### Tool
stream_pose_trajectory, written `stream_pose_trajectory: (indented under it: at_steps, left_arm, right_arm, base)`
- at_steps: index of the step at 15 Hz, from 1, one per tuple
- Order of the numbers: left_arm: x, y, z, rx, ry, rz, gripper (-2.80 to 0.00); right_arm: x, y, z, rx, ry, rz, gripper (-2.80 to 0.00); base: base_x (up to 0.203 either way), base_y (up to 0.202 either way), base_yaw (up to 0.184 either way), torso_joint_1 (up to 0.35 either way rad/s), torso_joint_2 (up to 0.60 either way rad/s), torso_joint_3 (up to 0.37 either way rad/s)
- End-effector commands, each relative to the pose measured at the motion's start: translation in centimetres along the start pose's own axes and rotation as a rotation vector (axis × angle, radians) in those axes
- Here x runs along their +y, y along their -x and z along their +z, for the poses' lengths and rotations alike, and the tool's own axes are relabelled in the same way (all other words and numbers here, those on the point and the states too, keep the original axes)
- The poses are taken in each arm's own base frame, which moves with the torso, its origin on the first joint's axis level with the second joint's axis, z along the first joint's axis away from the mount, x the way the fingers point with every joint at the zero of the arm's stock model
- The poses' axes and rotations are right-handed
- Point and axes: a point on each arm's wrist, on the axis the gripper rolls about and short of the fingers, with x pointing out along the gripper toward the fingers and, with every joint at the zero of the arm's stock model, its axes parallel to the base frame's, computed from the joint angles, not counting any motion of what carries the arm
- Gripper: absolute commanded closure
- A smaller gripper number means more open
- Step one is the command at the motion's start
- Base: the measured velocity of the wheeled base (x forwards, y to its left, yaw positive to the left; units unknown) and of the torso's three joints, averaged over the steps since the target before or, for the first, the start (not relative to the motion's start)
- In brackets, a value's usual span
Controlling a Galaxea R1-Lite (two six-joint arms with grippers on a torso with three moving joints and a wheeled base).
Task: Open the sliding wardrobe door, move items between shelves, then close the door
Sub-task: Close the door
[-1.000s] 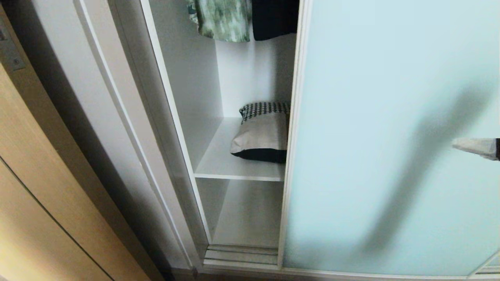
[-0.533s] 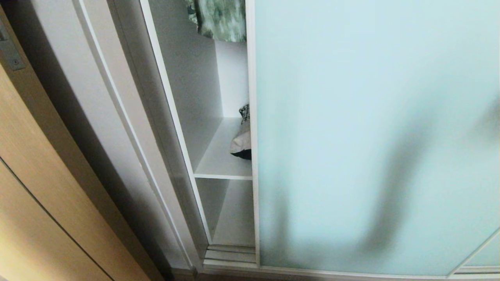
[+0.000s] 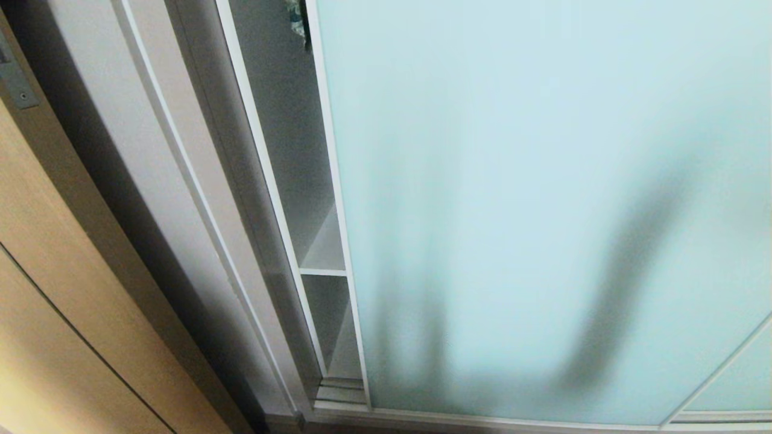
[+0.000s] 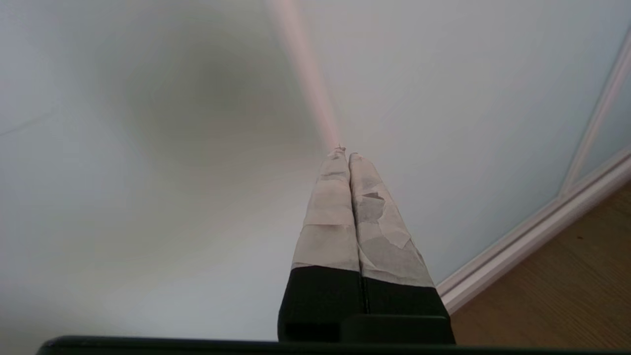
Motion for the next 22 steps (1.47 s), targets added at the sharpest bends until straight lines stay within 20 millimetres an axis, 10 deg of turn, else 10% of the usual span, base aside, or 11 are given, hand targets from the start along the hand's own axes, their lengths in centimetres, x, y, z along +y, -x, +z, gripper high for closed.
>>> stream_pose_trajectory:
  at_steps: [1, 11, 22]
  left_arm:
    - [0.0, 0.0, 0.0, 0.002, -0.001, 0.001, 0.0]
    - [0.0, 0.0, 0.0, 0.002, -0.001, 0.001, 0.0]
    - [0.0, 0.0, 0.0, 0.002, 0.0, 0.001, 0.0]
  right_arm:
    - [-2.5, -4.3, -1.0, 0.074, -0.038, -0.016, 0.0]
    - [0.0, -12.5, -1.8, 0.21, -0.098, 0.236, 0.0]
    - [1.7, -14.1, -2.8, 0.261, -0.153, 0.321, 0.0]
  base:
    - [0.0, 0.0, 0.0, 0.0, 0.0, 0.0]
    - [0.0, 0.0, 0.0, 0.0, 0.0, 0.0]
    - [0.0, 0.0, 0.0, 0.0, 0.0, 0.0]
